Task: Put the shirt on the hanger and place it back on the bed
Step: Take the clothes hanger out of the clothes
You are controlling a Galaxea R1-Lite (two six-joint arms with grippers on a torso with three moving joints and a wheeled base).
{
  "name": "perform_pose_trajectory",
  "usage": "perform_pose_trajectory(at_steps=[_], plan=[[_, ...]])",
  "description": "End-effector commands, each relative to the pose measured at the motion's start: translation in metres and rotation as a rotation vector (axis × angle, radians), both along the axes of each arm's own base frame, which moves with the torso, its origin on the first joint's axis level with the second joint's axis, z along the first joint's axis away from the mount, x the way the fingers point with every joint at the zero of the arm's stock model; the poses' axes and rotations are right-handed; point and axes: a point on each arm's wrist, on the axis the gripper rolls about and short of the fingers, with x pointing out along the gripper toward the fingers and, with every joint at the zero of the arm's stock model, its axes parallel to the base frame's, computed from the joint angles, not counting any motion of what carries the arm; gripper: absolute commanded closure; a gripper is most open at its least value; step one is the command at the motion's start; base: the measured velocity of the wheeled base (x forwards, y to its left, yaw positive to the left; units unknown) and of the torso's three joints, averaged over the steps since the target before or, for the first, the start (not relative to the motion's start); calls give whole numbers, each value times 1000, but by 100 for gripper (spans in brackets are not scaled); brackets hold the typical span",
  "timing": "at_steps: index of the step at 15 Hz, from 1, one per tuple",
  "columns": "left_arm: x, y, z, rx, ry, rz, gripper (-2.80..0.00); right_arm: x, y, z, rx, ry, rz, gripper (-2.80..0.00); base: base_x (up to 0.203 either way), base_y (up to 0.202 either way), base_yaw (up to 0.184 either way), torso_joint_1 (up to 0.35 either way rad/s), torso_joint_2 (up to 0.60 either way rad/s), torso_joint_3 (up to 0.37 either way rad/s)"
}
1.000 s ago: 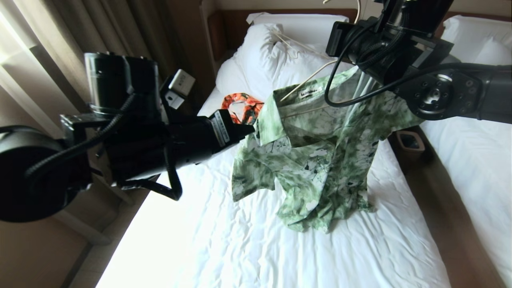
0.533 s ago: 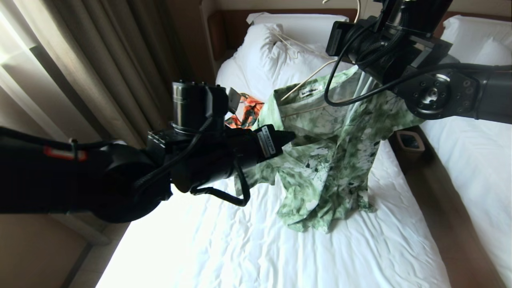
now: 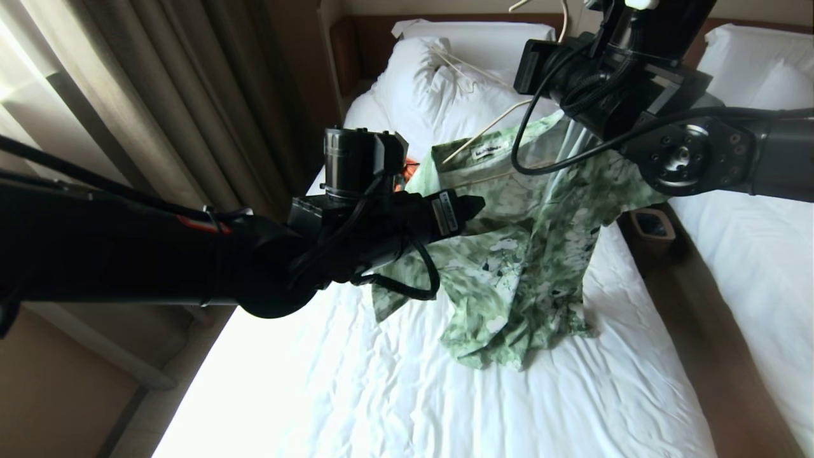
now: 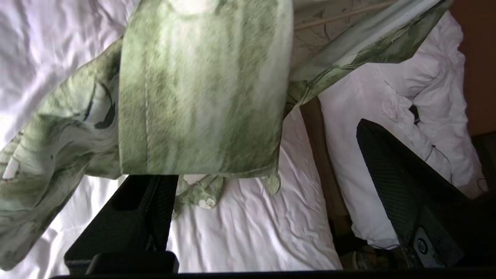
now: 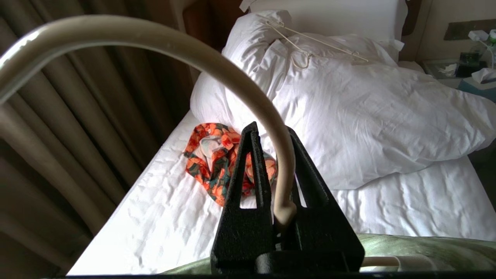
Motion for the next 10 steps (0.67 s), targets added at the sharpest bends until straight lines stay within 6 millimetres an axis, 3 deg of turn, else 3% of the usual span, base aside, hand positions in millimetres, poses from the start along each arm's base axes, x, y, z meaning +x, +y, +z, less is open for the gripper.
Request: perform_pose_trajectory(at_steps=[1, 3, 4, 10], plan=[[3, -4, -5, 10, 5, 4, -280, 0, 4, -4, -3, 7, 6, 0, 0, 0, 0, 0, 0, 0], [6, -5, -10, 19, 12, 12, -280, -1, 4, -3, -2, 6, 7, 0, 0, 0, 0, 0, 0, 0], [5, -6, -10, 19, 12, 13, 0, -1, 3, -3, -2, 5, 6, 0, 0, 0, 0, 0, 0, 0], [6, -5, -10, 33, 0, 14, 0, -6, 0, 4, 7, -8, 5, 0, 0, 0, 0, 0, 0, 0]])
